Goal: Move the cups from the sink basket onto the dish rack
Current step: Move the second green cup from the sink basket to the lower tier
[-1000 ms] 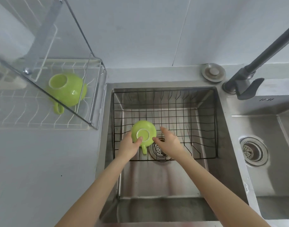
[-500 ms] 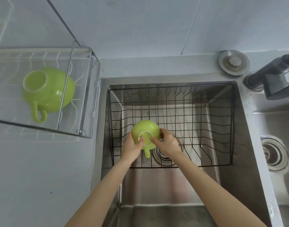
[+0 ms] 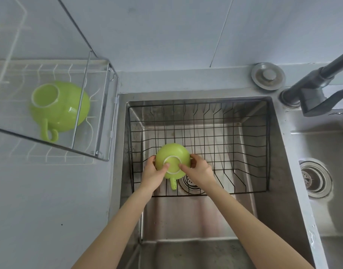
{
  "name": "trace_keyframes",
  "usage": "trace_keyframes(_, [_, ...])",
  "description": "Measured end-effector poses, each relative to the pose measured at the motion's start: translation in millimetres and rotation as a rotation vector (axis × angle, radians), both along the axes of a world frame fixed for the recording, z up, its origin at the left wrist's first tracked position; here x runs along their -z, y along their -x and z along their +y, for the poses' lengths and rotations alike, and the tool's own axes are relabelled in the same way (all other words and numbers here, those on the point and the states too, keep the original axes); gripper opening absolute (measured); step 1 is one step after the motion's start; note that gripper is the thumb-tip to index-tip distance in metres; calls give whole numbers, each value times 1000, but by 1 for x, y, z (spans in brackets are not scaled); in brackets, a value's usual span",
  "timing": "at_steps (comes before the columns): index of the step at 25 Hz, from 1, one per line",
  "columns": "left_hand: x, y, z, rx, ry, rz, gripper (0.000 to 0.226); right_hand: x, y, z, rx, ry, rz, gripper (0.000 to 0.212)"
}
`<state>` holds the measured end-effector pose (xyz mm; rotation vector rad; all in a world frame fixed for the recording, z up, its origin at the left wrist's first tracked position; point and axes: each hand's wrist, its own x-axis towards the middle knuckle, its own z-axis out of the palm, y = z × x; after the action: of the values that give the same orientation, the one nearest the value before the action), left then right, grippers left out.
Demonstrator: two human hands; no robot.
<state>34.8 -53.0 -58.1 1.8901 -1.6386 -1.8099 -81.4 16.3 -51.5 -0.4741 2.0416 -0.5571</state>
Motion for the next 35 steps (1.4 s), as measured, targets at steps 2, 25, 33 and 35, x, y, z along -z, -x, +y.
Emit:
trace_keyframes(2, [-6, -4, 4, 5, 10, 1, 53, -8, -5, 8, 52, 24, -25, 58])
trace_keyframes(25, [-125, -110, 58, -40, 270, 252, 53, -130, -104, 73, 190, 363, 18, 46])
trace_keyframes(33, [-139, -188, 38, -35, 287, 267, 50, -143, -178, 54, 202, 418, 26, 48])
trace_keyframes(35, [-141, -208, 28, -33, 292, 265, 52, -145, -197, 45, 187, 424, 38, 49])
